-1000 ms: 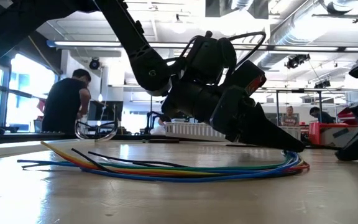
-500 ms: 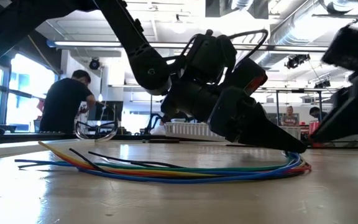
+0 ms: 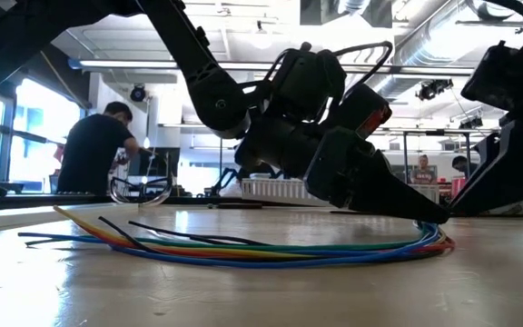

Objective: Ziptie cables
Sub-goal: Wrap the bottom black zip tie on the cable wires

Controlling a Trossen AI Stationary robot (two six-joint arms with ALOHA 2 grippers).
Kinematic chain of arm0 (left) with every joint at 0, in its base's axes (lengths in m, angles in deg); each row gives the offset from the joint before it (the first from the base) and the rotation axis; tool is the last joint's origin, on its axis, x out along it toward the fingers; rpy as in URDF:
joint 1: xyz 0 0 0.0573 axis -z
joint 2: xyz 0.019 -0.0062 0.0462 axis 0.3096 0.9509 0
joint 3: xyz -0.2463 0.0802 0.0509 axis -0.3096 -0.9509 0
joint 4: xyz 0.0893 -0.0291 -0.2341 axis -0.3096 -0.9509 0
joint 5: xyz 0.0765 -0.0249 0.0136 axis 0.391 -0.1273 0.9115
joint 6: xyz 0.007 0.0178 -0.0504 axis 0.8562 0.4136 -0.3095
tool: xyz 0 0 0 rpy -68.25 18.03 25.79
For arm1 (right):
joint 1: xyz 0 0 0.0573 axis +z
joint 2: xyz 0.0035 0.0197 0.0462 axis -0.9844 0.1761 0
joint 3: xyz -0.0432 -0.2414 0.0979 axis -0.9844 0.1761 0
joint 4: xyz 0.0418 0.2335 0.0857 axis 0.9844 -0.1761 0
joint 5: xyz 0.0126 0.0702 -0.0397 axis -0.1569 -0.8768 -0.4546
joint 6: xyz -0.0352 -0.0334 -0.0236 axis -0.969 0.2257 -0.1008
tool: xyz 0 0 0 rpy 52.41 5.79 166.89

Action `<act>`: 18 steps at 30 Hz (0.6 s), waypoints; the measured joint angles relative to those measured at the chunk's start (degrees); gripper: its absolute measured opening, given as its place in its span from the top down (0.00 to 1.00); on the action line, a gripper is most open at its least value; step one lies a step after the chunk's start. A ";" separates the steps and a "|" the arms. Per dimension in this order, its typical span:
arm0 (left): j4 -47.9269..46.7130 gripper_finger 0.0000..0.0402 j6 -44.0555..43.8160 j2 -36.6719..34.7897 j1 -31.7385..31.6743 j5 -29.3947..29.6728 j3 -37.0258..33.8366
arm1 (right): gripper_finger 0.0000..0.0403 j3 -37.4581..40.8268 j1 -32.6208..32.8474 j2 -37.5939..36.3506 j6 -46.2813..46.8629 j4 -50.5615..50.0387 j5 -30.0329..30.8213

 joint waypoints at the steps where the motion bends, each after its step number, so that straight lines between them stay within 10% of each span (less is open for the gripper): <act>1: 0.00 1.00 0.00 0.00 0.00 -0.10 0.00 | 0.79 0.00 -0.01 0.40 -0.60 0.95 -0.25; 18: -0.04 1.00 0.20 0.00 0.13 -0.23 0.01 | 0.99 -0.02 1.12 1.62 -0.97 2.35 -0.09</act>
